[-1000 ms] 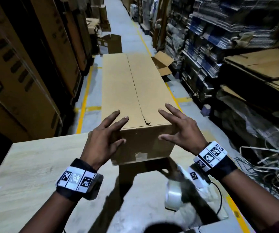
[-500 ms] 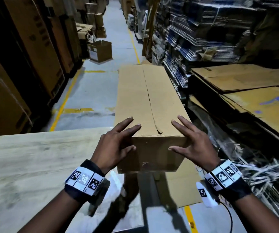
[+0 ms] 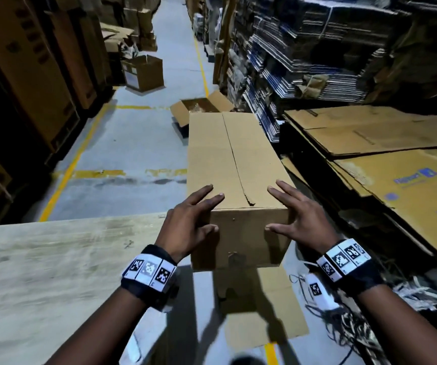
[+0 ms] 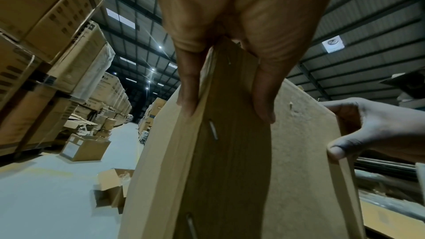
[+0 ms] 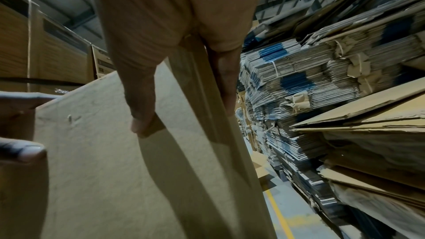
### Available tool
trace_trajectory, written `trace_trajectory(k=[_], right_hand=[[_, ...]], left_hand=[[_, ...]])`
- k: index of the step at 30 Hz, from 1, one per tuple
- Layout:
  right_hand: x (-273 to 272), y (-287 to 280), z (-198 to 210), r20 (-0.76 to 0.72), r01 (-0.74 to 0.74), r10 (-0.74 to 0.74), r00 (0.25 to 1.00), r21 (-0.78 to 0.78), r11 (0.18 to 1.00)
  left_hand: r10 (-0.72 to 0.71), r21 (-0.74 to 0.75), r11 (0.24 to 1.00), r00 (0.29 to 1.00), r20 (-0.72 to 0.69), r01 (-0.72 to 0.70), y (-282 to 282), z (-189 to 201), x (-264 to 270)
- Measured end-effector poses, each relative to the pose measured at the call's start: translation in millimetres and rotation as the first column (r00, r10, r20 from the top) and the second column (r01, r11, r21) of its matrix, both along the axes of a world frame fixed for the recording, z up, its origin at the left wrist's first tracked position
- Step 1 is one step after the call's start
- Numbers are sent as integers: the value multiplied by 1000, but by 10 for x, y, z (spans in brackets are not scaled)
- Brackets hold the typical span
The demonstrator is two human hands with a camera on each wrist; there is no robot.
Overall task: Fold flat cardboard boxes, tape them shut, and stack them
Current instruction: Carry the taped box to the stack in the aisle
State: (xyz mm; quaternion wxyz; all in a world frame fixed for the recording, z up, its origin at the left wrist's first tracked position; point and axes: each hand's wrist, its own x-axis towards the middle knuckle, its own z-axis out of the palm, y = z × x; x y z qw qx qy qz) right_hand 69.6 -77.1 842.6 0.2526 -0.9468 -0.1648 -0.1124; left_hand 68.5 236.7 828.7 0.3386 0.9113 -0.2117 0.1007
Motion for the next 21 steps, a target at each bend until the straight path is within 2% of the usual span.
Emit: trace_trajectory(k=[3,9,12,14,16,18,21], right_hand=[[401,-432,-95,-33,-18,18,999,9,1000],[1375,-1269,-313,-107,-89,90,990,19,996],[1796,-1491,-380,-131,-90,79,988,-80,993],[2117,-1557,-464,-166,-107,87,982,-111,988],[2459,-1564,-621,-196,-115,102,975,-60,992],[2888,-1545,-899,-202,-124,124,972,17,992],[3528,-1388,-1370,-215,-114,121,969,46,992]], left_hand=[[8,12,1000,999,-34,-8,-430,-67,360],[110,48,993,991,-70,-107,-1311,-319,1121],[142,73,988,986,-89,-136,-1562,-437,1521],[160,91,984,982,-98,-152,-1645,-524,1800],[172,98,982,979,-110,-161,-1656,-629,2079],[178,104,980,978,-107,-167,-1622,-827,2454],[191,119,977,976,-103,-179,-1473,-1235,3082]])
